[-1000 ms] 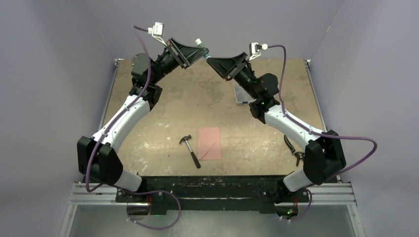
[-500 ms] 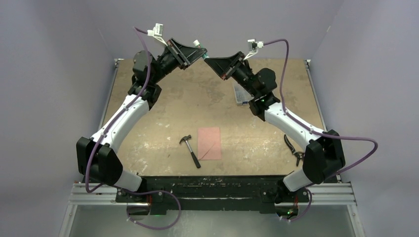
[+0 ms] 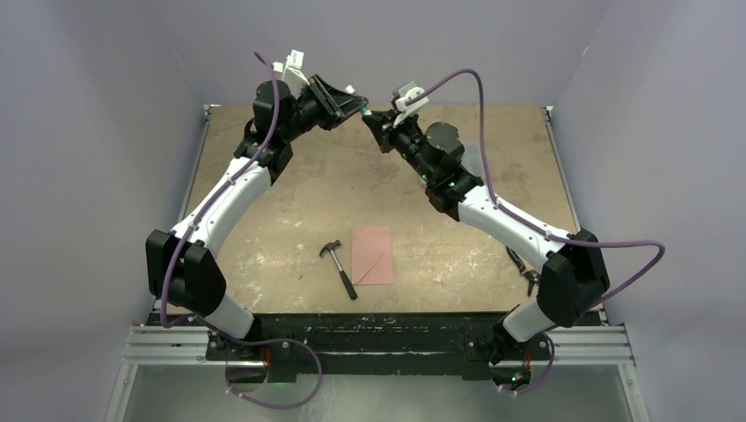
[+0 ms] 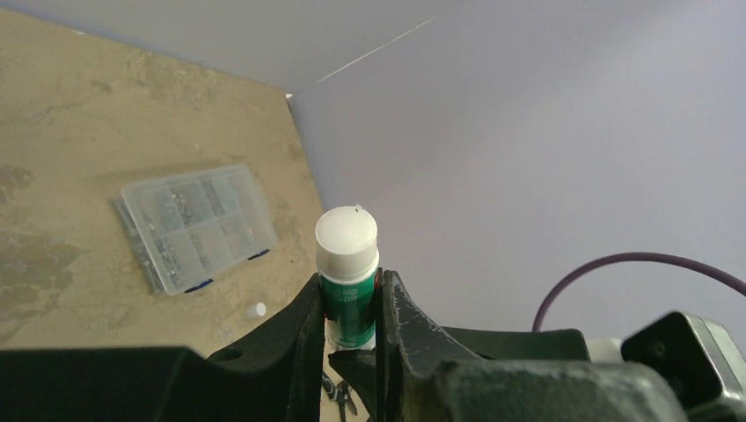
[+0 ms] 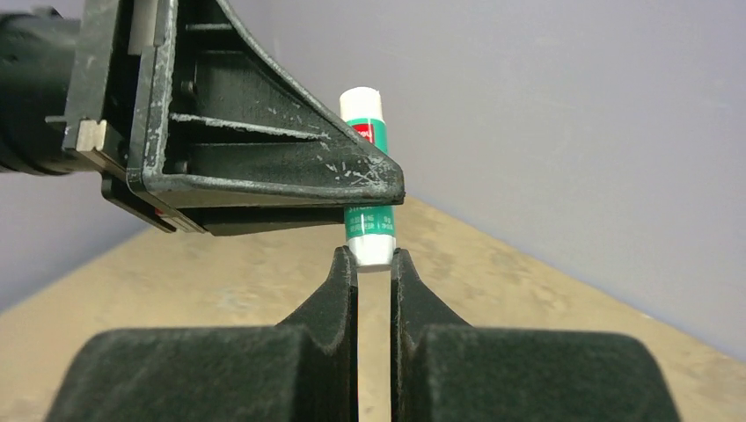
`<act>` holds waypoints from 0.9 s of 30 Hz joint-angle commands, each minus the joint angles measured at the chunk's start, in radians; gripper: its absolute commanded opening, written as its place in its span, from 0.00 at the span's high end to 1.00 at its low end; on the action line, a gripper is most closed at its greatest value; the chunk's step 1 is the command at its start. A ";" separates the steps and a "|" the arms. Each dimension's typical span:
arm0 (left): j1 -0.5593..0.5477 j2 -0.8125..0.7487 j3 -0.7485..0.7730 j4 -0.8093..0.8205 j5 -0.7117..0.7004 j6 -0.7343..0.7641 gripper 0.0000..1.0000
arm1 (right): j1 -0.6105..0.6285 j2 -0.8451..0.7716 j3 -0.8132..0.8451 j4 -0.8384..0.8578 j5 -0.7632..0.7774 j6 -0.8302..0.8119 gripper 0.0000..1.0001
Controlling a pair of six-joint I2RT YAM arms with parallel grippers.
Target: Place the letter into the envelope and seal it
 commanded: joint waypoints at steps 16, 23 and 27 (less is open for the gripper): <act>-0.004 -0.014 -0.006 0.071 0.105 0.096 1.00 | 0.062 -0.046 0.091 -0.091 0.288 -0.361 0.57; -0.003 -0.079 -0.084 0.230 0.118 0.376 1.00 | -0.059 -0.255 0.003 -0.110 -0.205 0.151 0.34; -0.001 -0.088 -0.125 0.322 0.201 0.460 1.00 | -0.091 -0.313 -0.088 0.023 -0.346 0.372 0.32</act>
